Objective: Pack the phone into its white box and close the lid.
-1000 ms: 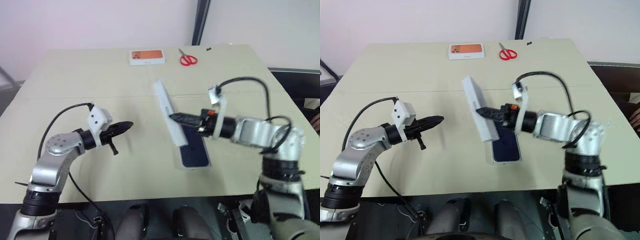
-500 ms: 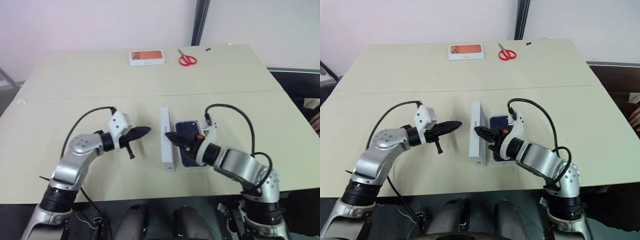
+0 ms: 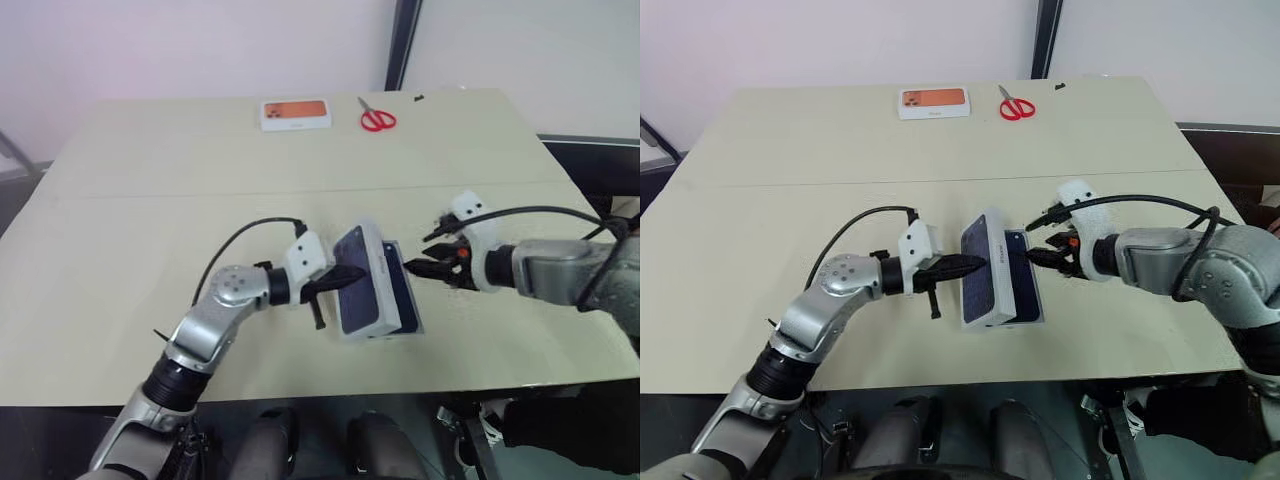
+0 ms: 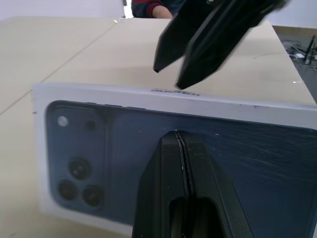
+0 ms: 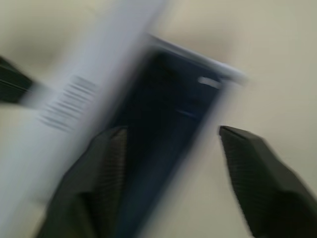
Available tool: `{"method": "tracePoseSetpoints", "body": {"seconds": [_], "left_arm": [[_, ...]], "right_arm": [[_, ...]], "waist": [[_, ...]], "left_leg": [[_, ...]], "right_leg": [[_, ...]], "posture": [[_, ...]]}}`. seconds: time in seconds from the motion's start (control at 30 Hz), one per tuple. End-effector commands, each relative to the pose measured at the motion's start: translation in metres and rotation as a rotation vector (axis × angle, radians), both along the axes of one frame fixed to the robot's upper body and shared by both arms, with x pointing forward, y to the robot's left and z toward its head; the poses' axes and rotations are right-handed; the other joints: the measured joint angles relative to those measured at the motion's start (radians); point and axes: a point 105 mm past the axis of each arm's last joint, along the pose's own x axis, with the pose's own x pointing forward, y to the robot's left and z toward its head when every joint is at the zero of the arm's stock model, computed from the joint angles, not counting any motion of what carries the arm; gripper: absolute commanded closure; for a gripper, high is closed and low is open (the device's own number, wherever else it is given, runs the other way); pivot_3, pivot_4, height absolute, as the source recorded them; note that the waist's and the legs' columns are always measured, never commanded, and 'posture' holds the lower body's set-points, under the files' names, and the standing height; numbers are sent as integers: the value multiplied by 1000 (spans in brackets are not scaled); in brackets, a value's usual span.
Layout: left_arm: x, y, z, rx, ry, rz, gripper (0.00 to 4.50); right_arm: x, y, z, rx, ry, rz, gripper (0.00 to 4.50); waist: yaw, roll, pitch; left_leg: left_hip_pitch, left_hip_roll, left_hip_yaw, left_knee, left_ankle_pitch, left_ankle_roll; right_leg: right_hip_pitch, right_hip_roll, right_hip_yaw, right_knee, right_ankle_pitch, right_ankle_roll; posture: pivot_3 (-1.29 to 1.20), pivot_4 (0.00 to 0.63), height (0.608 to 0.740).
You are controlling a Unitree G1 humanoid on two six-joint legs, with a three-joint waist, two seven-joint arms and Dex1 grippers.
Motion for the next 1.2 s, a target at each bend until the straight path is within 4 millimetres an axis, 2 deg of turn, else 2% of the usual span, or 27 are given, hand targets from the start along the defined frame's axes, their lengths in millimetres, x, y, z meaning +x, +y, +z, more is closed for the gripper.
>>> {"method": "tracePoseSetpoints", "body": {"seconds": [0.03,0.1,0.2,0.27,0.33,0.47,0.63,0.87,1.2], "left_arm": [[3,-1,15,-38,-42,14,4500],[7,7,22,-53,-44,53,4500],[12,24,26,-35,-53,116,4500],[13,42,22,22,-44,164,4500],[13,53,13,88,-13,189,4500],[5,59,-12,210,84,177,4500],[4,43,-25,251,156,154,4500],[-2,22,-36,305,168,87,4500],[3,5,-25,223,121,89,4500]], "right_arm": [[-1,5,8,-78,-109,136,3388],[-1,2,6,-178,-174,192,4429],[0,-1,5,-282,-254,258,4471],[-1,0,3,-329,-292,313,4471],[-2,1,1,-353,-307,350,4471],[-2,5,-6,-365,-304,375,4471],[-2,10,-17,-370,-272,396,4471],[-3,14,-20,-368,-262,412,4471],[-6,16,-17,-368,-263,422,4471]], "waist": [[-1,0,0],[-1,0,0],[-1,0,0],[-2,0,0],[-1,0,0],[4,0,0],[10,0,0],[16,0,0],[21,0,0]], "left_leg": [[0,0,0,0,0,0],[0,0,0,0,0,0],[0,0,0,0,0,0],[0,0,0,0,0,0],[0,0,0,-1,0,0],[0,0,-1,1,0,0],[0,0,-1,1,0,0],[0,0,0,1,0,0],[0,0,0,2,0,0]], "right_leg": [[0,0,0,0,0,0],[0,0,0,0,0,0],[0,0,0,0,0,0],[-1,0,0,0,0,0],[-1,0,0,0,0,0],[0,0,0,0,0,0],[0,-1,0,0,0,0],[0,-1,0,1,0,0],[0,-1,0,1,0,0]], "posture": [[0,150,740],[0,150,740],[0,150,740],[0,150,740],[0,150,740],[0,150,740],[0,150,740],[0,150,740],[0,150,740]]}}
